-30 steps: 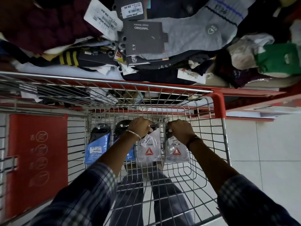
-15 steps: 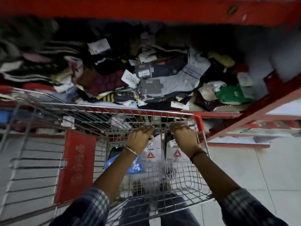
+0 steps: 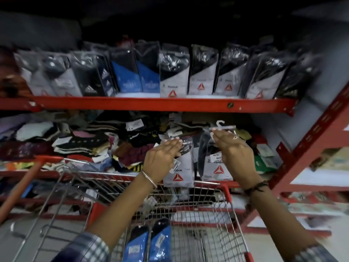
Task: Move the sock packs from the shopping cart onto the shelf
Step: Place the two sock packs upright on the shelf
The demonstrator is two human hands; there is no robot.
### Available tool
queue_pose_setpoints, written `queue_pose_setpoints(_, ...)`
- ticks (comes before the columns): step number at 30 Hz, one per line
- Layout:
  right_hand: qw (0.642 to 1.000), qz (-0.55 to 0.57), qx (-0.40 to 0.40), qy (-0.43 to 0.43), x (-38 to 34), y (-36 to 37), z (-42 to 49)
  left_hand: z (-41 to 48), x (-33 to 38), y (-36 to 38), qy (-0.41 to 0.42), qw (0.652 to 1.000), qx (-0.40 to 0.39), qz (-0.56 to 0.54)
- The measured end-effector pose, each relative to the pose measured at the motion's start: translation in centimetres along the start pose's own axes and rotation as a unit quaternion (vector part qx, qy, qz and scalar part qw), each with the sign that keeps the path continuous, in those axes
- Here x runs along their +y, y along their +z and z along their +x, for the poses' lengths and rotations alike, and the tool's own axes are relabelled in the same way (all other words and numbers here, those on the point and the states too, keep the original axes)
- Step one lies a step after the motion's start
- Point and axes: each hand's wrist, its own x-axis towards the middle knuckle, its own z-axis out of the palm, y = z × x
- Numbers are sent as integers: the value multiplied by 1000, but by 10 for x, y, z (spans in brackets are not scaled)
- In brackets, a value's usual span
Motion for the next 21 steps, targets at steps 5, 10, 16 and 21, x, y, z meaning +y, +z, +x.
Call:
queue_pose_setpoints(5, 993, -32, 115, -23, 15, -38, 51, 61, 2, -40, 59, 991, 107, 51)
queue_pose_setpoints(10, 980, -61, 188, -13, 40, -65, 89, 122, 3, -59, 95, 975, 191, 67)
queue_pose_setpoints(16, 968, -97, 229, -32, 65, -81, 124, 192, 2, -60, 137, 957, 240, 87)
queue_pose_setpoints(21, 972, -92, 215, -23, 80, -80, 135, 232, 5, -48, 145, 959, 224, 98)
